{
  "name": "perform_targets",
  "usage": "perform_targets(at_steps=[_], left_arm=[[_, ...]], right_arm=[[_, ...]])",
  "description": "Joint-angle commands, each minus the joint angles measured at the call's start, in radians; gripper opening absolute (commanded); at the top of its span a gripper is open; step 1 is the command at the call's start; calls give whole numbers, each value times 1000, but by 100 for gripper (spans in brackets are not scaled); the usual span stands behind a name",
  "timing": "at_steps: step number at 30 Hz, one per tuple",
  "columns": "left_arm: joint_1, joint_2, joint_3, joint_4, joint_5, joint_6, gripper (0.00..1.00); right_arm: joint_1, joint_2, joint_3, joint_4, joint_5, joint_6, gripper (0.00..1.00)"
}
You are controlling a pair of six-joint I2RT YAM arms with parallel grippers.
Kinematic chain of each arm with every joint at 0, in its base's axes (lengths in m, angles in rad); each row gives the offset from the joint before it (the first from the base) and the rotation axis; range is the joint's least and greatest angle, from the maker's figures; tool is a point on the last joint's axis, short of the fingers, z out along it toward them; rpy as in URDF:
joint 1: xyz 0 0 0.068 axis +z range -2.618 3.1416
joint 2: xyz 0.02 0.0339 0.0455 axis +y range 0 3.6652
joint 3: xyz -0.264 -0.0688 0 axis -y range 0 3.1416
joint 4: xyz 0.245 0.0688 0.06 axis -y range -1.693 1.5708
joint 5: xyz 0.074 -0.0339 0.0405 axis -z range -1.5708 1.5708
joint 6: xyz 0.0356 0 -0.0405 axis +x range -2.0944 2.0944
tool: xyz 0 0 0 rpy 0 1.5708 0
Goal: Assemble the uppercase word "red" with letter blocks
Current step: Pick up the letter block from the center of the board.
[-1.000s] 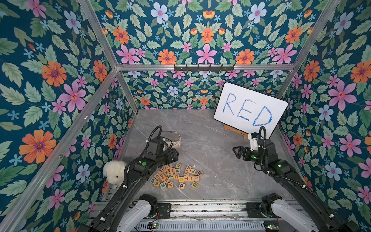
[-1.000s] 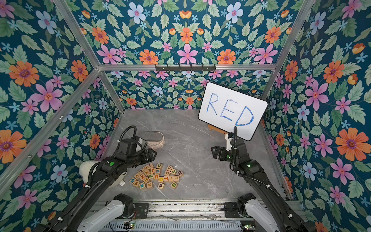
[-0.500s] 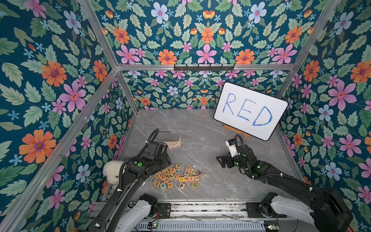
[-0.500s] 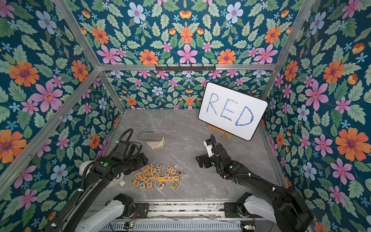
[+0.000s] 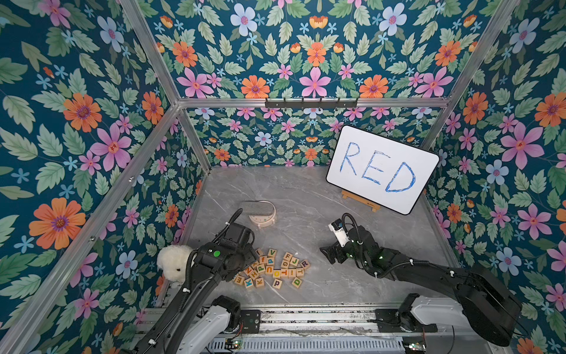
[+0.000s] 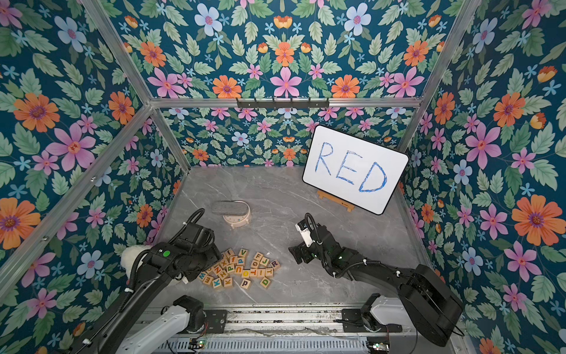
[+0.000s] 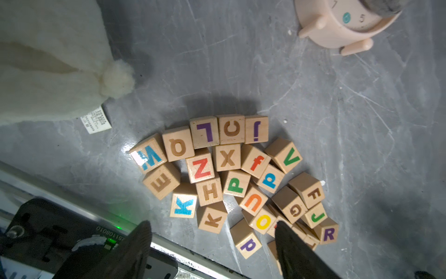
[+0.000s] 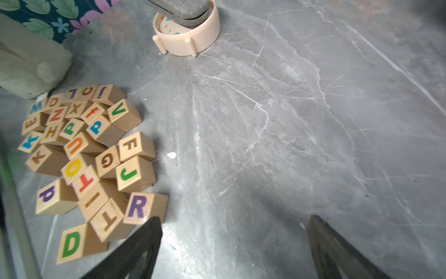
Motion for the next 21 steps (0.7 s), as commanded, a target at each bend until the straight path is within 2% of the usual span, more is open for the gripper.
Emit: perform_targets(at_steps=[1,4,7,14,17,21], left_arm=[[6,17,7,-45,-30,-40,84],[12,17,-5,-53,-58,-55,84],[30,23,-14,-57,-70,-51,85],[64,38,-43,15,-22,-56,84],[64,55,-43,44,-6,-44,80],[65,80,-31,70,17,15,79]], right_arm=[[3,-50,-21,27,35,-31,95],[3,-87,-51,58,92,-38,95],[1,-96,-38,12,145,-37,95],[2,-91,-56,37,161,-41,95],[1,-87,-48,16,156,-40,95],[1,-90,-68,43,158,-53,97]])
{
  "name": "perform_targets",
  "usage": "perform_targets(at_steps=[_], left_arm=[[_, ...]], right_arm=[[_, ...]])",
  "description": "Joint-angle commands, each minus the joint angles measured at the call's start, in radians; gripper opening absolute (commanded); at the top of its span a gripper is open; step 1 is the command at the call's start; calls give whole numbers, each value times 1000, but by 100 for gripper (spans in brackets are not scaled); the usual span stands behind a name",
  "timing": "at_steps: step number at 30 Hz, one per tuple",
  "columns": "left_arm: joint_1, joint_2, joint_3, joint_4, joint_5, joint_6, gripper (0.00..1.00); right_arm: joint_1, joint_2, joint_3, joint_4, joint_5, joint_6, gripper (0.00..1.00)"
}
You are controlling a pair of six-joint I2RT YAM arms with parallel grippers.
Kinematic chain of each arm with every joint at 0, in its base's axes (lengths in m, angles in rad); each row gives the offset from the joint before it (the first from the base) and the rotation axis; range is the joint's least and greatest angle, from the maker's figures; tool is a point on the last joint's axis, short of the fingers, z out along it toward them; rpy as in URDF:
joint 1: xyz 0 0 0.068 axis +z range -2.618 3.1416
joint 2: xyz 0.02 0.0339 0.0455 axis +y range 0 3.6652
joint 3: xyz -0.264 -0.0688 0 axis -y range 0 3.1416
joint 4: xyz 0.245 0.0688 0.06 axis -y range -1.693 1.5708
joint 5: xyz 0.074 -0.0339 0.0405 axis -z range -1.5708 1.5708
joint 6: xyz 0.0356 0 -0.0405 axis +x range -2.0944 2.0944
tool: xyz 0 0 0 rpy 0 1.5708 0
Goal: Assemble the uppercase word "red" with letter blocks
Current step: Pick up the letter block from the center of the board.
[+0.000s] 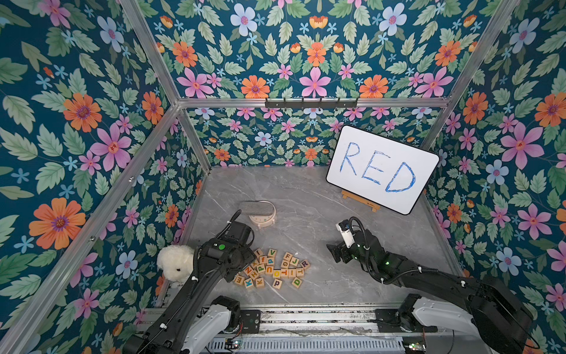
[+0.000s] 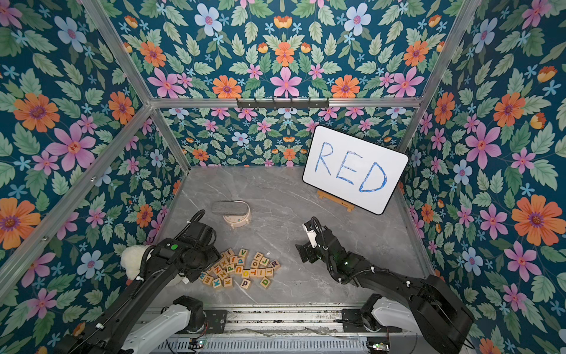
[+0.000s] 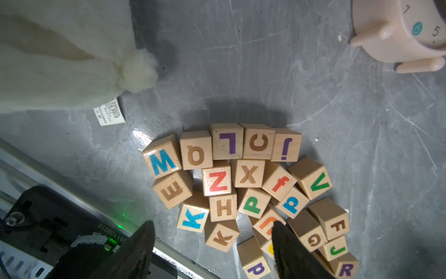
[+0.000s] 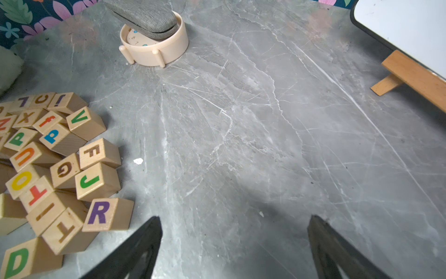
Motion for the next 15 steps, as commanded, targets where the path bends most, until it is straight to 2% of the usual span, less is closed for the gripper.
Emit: perform_targets(at_steps=[1,9,15], left_arm=[[1,18,8,20,11,41,78],[-1,44,29,24,45,83,72],[-13,9,-26,130,98,96,69]], right_arm=[[1,-6,1,20,11,-22,97],[1,32,26,-6,-83,4,96],[0,12,143,-201,-164,39,91]])
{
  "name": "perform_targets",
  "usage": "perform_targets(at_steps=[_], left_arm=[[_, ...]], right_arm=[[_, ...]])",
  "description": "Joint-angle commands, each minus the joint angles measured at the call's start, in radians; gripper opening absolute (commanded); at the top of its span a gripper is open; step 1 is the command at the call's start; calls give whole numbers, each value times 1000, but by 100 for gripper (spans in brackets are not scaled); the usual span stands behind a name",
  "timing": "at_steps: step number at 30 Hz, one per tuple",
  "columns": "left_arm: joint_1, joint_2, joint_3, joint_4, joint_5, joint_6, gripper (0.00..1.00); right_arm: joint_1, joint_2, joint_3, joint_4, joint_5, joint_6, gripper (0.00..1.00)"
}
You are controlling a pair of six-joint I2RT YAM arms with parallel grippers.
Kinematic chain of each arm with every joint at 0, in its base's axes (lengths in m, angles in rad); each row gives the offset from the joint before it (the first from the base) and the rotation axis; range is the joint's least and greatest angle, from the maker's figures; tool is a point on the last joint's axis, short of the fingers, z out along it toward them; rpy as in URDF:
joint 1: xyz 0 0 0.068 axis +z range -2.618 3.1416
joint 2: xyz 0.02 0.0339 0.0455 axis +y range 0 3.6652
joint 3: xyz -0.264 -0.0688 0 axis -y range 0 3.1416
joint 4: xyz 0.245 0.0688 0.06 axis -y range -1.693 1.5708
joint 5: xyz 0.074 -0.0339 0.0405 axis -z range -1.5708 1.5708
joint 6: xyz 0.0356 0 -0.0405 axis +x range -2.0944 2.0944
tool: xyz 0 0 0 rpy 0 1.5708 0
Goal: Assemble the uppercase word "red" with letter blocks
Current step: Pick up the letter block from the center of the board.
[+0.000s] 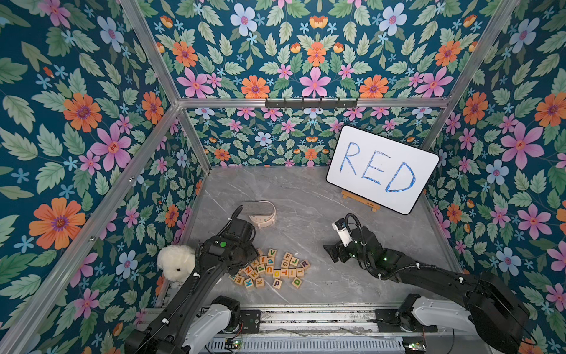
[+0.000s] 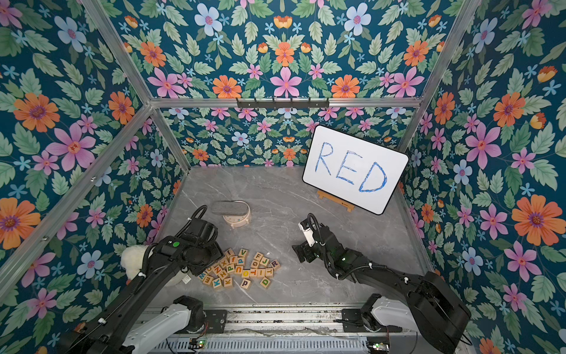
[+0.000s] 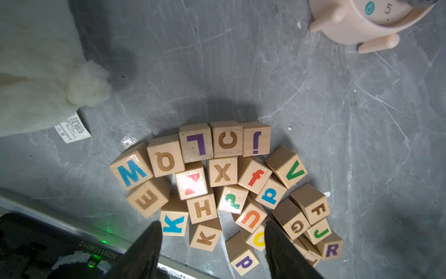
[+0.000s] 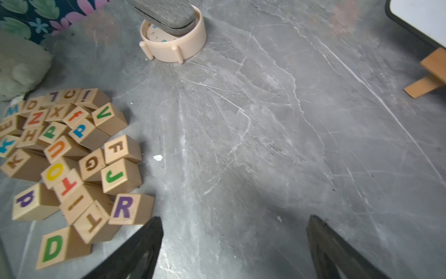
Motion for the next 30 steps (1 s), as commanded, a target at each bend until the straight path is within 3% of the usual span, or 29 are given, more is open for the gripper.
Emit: perform_targets(at_steps=[1,8,13,20,27,30], left_arm=[[-15,3,-22,71,31,24,69],[-78,31,-35,172,43,64,69],[-113,-10,-64,197,57,61,70],[-115,-88,-151,268,115,-27,72],[-115,-143,-115,137,-4,9,72],[-115,-148,-108,93,2,6,70]], right_arm=[[1,-24,53,-136,-82,45,90],[12,-31,208,-485,-156,204,77],[120,-52,274,-660,-57,285,74],[216,-48,285,-677,12,320,72],[273,6,319,-618,50,307,68],[289,38,351,-631,59,309,67]])
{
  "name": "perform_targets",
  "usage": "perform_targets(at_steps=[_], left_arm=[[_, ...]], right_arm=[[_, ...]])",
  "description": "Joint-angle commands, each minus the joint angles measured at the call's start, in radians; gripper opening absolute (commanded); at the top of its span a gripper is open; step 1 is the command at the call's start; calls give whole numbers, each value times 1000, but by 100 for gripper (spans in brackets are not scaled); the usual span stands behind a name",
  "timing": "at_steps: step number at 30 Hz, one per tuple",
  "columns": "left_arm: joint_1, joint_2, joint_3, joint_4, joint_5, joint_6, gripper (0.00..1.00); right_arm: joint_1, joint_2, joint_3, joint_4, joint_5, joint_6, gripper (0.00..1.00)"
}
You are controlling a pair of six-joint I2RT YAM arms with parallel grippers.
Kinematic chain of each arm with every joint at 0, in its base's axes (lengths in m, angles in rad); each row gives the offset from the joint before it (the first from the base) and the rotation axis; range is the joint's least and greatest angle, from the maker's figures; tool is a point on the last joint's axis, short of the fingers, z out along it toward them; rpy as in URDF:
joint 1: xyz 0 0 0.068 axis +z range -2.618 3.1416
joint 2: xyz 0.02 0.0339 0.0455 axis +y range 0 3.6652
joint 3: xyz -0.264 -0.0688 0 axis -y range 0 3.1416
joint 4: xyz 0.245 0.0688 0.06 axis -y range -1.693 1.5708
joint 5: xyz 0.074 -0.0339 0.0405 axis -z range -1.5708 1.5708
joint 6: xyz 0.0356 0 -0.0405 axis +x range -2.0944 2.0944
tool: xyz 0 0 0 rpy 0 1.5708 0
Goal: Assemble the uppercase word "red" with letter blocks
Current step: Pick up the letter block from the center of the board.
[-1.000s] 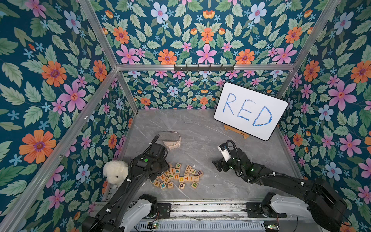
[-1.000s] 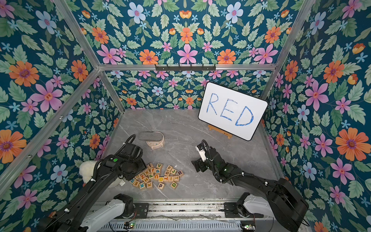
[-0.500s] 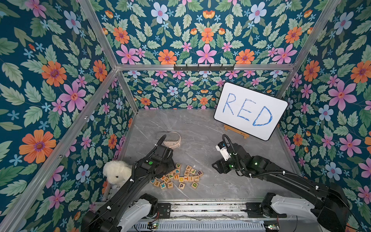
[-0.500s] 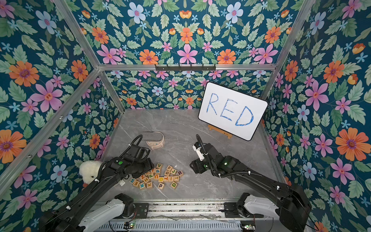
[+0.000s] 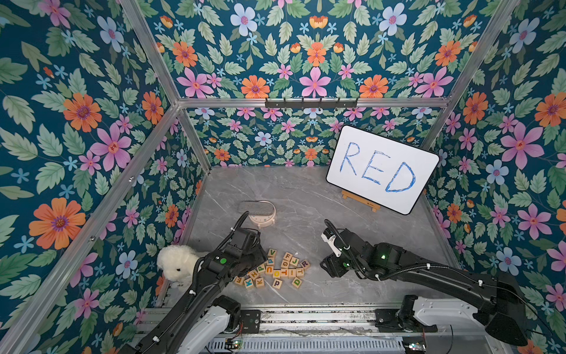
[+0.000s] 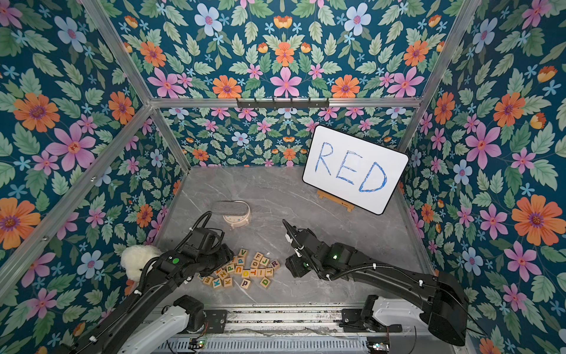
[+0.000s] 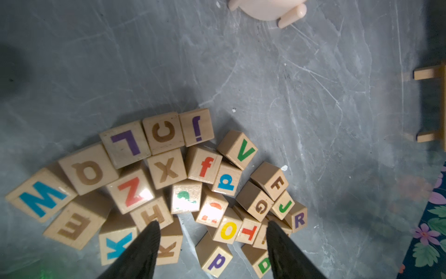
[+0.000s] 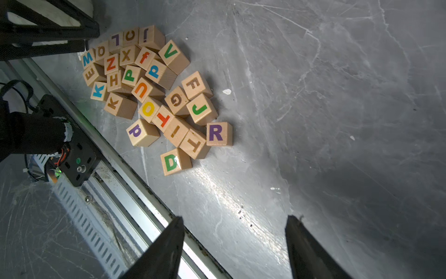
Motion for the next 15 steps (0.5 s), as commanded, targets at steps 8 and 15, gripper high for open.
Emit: perform_targets(at_steps=[8,15], left_arm=[[-1,35,84,-151,-97,67,64],[0,120,176,-193,-139,183,64]], right_arm=[[23,28,-17,42,39,24,63],[23,-11,-45,34,84,64,63]])
